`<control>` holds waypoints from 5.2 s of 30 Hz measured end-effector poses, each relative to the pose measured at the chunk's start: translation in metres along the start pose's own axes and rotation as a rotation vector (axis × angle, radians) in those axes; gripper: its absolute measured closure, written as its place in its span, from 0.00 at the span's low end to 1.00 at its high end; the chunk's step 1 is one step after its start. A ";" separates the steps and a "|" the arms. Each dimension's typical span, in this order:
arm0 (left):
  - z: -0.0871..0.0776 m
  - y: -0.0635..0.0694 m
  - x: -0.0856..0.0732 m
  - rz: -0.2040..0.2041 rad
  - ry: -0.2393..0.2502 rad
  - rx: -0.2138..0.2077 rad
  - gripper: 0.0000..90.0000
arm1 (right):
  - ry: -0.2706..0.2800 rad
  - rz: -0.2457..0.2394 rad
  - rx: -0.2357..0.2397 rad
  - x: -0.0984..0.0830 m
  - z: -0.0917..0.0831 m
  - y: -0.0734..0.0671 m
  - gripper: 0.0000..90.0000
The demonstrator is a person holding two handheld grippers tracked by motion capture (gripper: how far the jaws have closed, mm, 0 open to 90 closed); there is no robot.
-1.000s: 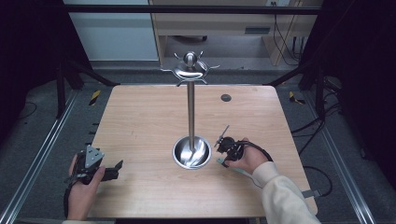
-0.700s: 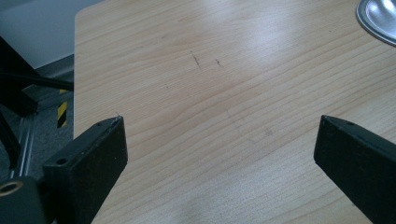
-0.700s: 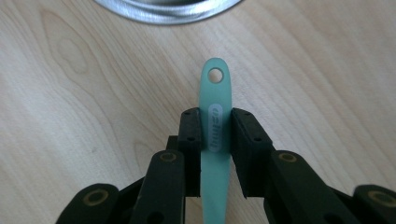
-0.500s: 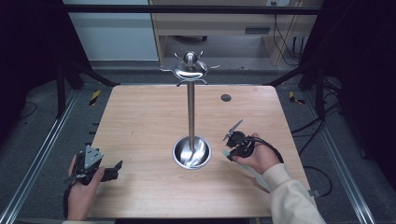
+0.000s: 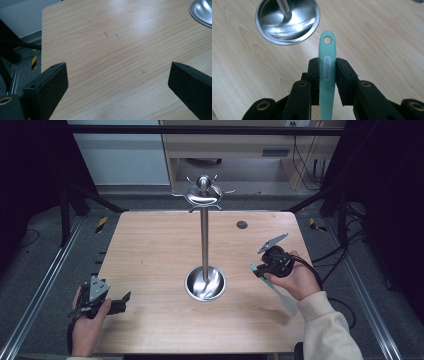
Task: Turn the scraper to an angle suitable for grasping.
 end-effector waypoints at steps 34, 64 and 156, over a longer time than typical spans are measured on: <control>-0.001 -0.005 0.001 -0.010 0.015 0.016 0.03 | 0.376 0.045 -0.043 0.056 -0.073 0.006 0.83; -0.002 -0.005 0.000 -0.006 0.007 0.015 0.03 | 0.562 0.040 -0.076 0.094 -0.120 0.003 0.83; -0.001 -0.003 -0.001 -0.001 -0.003 0.008 0.03 | 0.770 -0.083 -0.047 0.139 -0.163 -0.079 0.82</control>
Point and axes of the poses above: each handheld gripper's, and its own axes: z roughly forward along the jaws, x roughly out of its top, y roughly to its right, the point moved 8 cm from there along z, roughly forward along the jaws, and after that the axes turned 4 degrees about -z, right-handed, at the moved point
